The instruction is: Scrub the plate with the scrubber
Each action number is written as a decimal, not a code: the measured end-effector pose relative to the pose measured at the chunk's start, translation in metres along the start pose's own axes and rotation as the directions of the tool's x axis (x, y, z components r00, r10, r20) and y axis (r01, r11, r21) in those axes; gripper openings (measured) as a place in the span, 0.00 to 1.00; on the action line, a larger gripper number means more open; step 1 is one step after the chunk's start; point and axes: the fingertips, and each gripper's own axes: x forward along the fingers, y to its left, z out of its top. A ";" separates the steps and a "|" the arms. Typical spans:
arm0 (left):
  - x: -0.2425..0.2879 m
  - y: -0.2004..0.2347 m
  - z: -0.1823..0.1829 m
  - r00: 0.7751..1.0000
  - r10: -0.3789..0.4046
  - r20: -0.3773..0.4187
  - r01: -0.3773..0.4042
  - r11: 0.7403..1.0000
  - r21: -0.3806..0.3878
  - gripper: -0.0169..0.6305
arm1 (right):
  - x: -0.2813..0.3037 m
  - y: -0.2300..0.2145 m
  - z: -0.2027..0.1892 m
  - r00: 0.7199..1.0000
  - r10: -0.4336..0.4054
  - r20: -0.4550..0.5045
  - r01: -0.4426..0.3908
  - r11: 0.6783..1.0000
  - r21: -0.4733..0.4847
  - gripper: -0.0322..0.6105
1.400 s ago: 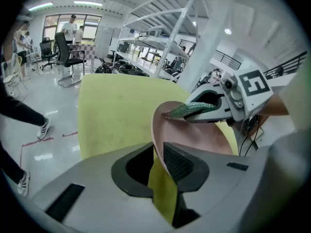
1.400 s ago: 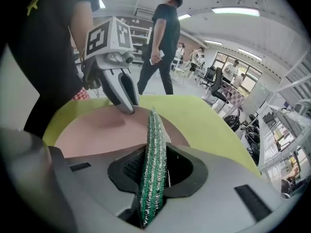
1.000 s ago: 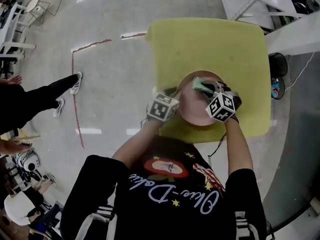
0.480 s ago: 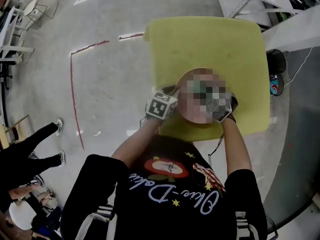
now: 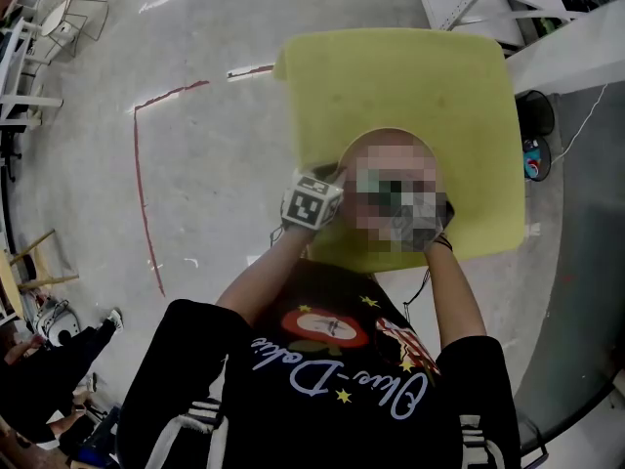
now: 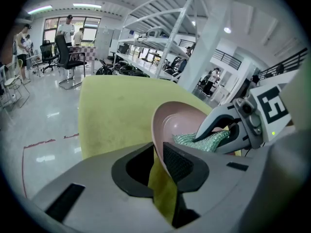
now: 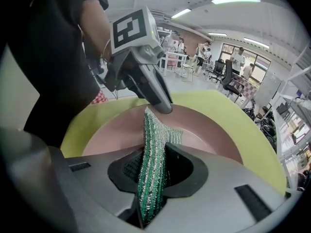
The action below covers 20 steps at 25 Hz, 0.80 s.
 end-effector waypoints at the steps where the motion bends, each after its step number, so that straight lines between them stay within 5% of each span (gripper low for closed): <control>1: 0.000 0.000 0.000 1.000 0.001 0.004 -0.001 1.000 0.000 0.11 | 0.000 0.005 0.001 1.000 0.005 0.003 -0.005 1.000 -0.001 0.15; 20: -0.002 -0.005 0.000 1.000 0.027 -0.005 -0.027 1.000 -0.008 0.11 | -0.006 0.064 0.013 0.980 0.192 0.045 -0.194 0.980 0.033 0.15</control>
